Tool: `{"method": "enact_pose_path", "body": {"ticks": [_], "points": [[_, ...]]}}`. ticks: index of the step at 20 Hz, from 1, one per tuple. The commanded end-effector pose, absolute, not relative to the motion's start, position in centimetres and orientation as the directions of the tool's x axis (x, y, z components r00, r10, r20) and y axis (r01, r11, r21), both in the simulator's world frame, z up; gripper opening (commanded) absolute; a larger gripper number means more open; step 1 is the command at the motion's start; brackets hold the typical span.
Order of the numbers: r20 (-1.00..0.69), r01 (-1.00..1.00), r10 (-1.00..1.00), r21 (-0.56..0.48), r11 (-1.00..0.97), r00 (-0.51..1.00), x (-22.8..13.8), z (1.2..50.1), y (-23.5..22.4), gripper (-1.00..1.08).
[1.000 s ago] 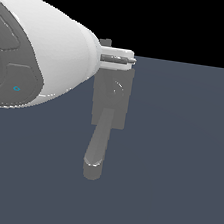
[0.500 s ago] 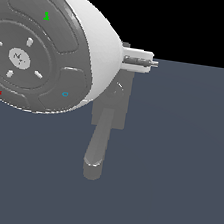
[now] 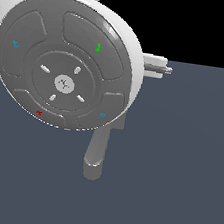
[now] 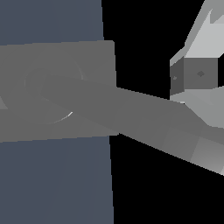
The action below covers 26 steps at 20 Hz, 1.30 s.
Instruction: Turn on the faucet by rotating a designated handle.
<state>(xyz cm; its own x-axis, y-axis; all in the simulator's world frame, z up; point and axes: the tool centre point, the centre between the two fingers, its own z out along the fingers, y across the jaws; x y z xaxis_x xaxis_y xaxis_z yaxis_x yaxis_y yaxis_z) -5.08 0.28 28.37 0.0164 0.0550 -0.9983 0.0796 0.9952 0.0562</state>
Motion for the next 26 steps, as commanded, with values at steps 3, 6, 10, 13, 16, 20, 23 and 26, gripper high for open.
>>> {"method": "enact_pose_path", "body": {"ticks": [3, 6, 10, 13, 16, 20, 23, 26], "points": [[-0.999, 0.073, 0.035, 0.035, 0.997, 0.010, -4.7, 28.4, -1.3, -1.00], [-1.000, 0.070, 0.025, 0.026, 0.997, 0.007, -4.7, 28.4, -2.3, -1.00], [-1.000, 0.066, 0.013, 0.013, 0.998, 0.004, -4.6, 28.4, -3.5, -1.00], [-1.000, 0.063, 0.004, 0.004, 0.998, 0.002, -4.5, 28.4, -4.5, -1.00], [-1.000, 0.060, -0.005, -0.005, 0.998, 0.000, -4.5, 28.5, -5.4, -1.00], [-0.996, 0.088, 0.045, 0.053, 0.995, 0.082, -4.7, 29.5, -6.0, -1.00], [-0.997, 0.084, 0.038, 0.044, 0.996, 0.070, -4.7, 28.6, -6.6, -1.00], [-0.998, 0.080, 0.031, 0.035, 0.996, 0.058, -4.7, 27.7, -7.2, -1.00]]}}
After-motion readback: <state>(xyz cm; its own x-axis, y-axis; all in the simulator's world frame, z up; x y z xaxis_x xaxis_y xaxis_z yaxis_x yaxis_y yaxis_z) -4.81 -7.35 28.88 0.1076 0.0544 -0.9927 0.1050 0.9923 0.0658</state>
